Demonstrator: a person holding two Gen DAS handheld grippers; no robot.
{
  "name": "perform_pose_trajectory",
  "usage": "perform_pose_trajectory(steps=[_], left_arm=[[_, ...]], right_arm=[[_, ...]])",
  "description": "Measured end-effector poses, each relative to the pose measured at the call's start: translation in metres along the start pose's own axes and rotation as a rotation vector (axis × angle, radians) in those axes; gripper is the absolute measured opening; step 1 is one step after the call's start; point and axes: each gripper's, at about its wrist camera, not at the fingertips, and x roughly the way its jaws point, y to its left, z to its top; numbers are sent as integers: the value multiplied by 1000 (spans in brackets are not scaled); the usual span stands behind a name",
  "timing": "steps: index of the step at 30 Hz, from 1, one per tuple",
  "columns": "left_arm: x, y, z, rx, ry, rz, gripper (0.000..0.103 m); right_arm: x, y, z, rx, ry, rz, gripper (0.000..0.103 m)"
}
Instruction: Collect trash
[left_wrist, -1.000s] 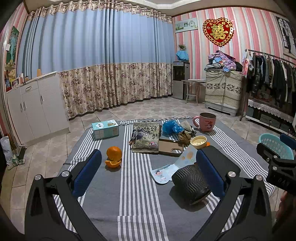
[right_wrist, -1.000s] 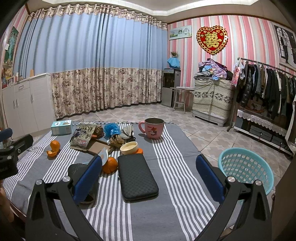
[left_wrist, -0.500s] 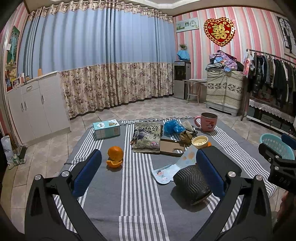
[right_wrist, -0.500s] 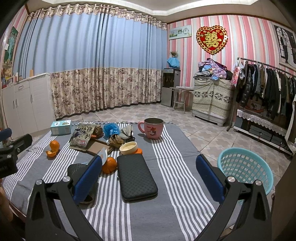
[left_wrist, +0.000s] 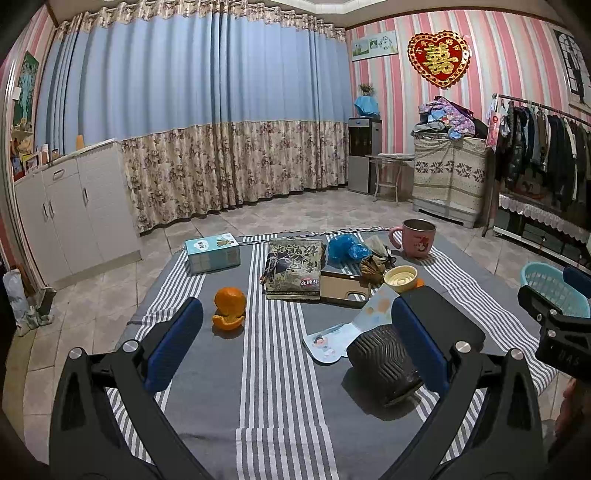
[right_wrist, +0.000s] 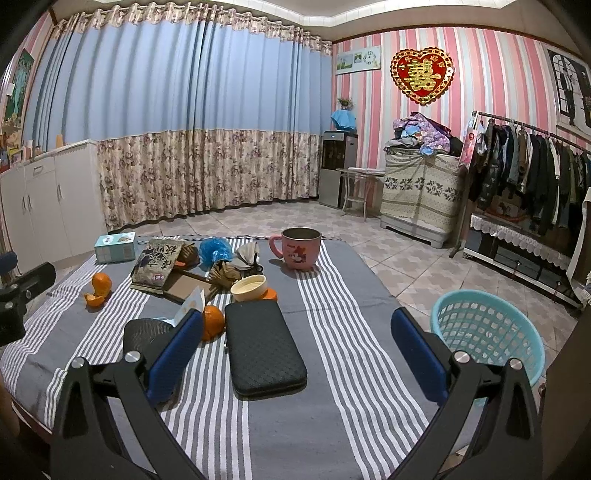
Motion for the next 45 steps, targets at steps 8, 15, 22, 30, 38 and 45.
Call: perform_pose_trajectory(steps=[8,15,22,30,38,45], left_arm=[[1,0,0,4,-2,1,99],[6,-1,-4,-4,4,-2,99],[7,-1,-4,-8,5,-1,99],[5,-1,-2,-11,8,-3,99],[3,1,0,-13,12,-1,99],[4,0,1,-9,16,0,99]], right_arm=[[1,-2,-1,4,-6,-8,99],[3,-2,-2,3,3,-9,99],[5,-1,-2,0,5,-4,99],[7,-1,-3,-1,7,-7,99],[6,-3,-4,2,6,-9,99],[6,-6,-4,6,1,-7,99]])
